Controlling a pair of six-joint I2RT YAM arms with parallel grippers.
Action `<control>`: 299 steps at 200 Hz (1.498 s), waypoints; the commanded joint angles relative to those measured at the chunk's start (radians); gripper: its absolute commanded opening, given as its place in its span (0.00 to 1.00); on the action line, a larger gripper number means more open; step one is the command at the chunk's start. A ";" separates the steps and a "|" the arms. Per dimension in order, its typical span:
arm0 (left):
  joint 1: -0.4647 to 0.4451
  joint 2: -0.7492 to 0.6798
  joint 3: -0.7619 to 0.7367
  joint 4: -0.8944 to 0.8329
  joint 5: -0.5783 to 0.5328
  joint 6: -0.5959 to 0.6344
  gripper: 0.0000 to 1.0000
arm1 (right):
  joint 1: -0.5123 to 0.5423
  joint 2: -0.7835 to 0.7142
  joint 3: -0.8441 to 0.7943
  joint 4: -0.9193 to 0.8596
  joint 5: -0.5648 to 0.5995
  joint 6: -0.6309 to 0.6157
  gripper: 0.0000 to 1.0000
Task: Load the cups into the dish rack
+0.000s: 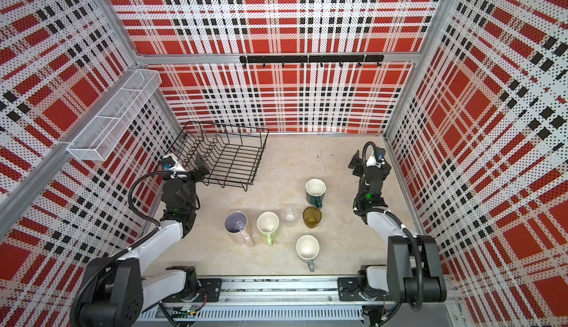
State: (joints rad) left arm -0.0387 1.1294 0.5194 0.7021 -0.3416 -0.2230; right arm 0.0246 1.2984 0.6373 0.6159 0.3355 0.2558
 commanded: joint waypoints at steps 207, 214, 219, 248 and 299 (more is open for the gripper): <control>-0.258 0.549 0.641 -0.734 0.565 -0.202 0.96 | -0.032 0.138 0.228 -0.503 -0.937 0.042 1.00; -0.268 0.577 0.666 -0.753 0.573 -0.200 0.96 | -0.032 0.133 0.228 -0.518 -0.932 0.039 1.00; -0.276 0.594 0.680 -0.764 0.577 -0.198 0.96 | -0.032 0.131 0.227 -0.526 -0.928 0.041 1.00; -0.314 0.665 0.743 -0.814 0.573 -0.186 0.96 | -0.032 0.119 0.216 -0.566 -0.888 0.048 1.00; -0.363 0.722 0.798 -0.827 0.549 -0.205 0.91 | -0.032 0.116 0.203 -0.589 -0.880 0.067 1.00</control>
State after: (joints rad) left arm -0.3809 1.8194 1.2667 -0.1024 0.2039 -0.4366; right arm -0.0032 1.4372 0.8509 0.0498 -0.5472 0.3157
